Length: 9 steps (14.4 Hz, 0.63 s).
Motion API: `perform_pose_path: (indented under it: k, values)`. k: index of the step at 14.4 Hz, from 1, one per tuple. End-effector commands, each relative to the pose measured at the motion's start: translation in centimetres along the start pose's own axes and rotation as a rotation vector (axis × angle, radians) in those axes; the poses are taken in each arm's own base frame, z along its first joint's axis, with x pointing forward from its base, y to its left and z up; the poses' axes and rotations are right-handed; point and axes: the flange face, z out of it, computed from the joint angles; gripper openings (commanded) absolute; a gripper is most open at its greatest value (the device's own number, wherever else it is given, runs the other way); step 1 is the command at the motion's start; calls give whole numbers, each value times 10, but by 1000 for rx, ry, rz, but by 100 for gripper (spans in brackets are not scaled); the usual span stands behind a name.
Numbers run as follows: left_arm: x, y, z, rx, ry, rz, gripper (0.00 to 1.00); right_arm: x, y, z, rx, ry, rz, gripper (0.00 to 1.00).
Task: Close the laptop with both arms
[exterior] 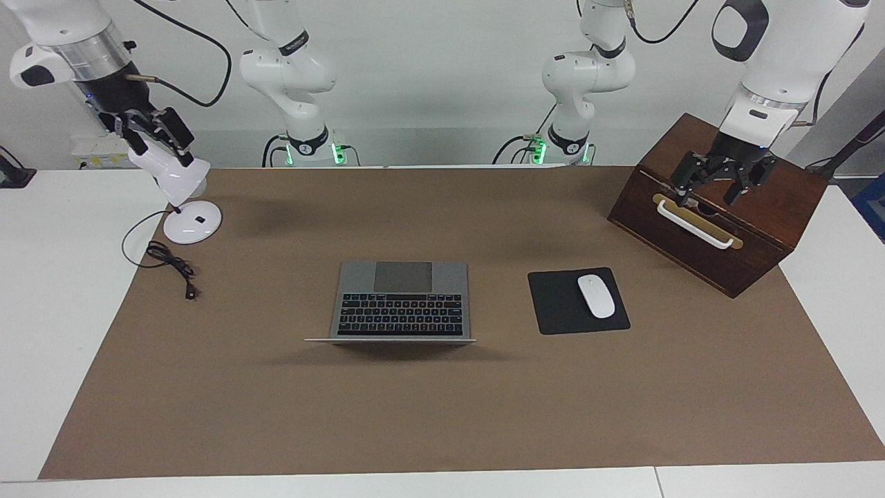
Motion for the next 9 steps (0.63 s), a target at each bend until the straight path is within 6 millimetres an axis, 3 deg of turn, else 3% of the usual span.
perform_pose_path:
  k: [1,9]
  values:
    - [-5,3,-1,17,19,-1,100,-8,1,-5,4,15,6,100]
    - [-5,-5,-5,20,25,-9,100,13,32,-5,12,106,-61,100]
